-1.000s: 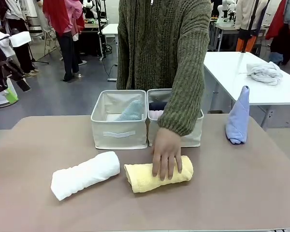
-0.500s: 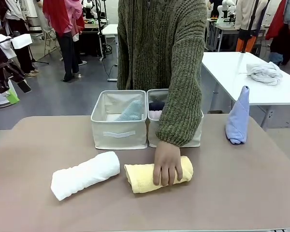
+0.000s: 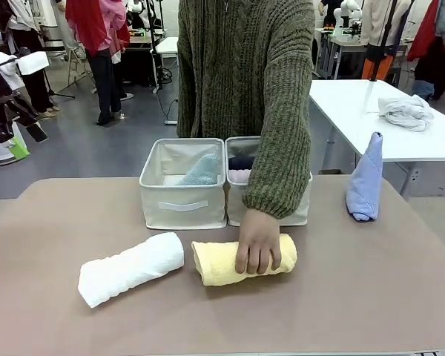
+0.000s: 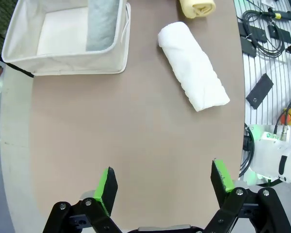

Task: Sort the towels based on their folding style.
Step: Pick up another triangle-folded towel from the table and place it in the left Fabric basket.

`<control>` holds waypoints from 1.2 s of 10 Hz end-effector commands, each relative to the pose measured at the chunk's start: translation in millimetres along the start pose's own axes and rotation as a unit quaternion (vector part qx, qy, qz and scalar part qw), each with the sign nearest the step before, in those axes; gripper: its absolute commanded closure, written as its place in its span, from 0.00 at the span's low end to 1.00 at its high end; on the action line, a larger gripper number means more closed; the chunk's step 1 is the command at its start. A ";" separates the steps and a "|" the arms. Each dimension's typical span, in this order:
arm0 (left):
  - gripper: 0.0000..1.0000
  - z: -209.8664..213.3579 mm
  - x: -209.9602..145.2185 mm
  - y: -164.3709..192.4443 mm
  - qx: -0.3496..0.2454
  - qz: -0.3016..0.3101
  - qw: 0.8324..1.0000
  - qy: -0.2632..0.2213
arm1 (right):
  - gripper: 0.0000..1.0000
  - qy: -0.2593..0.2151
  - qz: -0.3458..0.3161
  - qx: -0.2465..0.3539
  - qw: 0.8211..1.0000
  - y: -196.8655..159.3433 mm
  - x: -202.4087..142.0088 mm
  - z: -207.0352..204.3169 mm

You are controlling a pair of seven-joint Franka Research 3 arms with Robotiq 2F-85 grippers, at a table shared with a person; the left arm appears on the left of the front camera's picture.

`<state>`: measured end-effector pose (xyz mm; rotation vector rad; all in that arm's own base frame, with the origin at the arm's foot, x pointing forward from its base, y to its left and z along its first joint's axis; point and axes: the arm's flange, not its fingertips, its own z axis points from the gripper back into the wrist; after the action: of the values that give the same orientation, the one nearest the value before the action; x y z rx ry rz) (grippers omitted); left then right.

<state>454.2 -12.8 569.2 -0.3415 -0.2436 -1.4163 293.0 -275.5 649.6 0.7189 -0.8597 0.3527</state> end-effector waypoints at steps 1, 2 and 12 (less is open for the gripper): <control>0.00 1.6 0.0 -2.9 0.000 -0.002 1.000 -0.004 | 0.00 -0.012 0.007 0.009 1.000 -0.5 0.3 -0.9; 0.00 1.6 0.0 -2.9 0.000 -0.002 1.000 -0.004 | 0.00 -0.012 0.007 0.009 1.000 -0.5 0.3 -0.9; 0.00 130.7 -209.8 20.2 0.027 -0.012 0.946 -0.324 | 0.00 -0.012 0.007 0.009 1.000 -0.5 0.3 -0.9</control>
<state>432.6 216.6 606.3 -0.7780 -0.8036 -1.2745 293.0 -275.7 649.5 0.7189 -0.8596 0.3523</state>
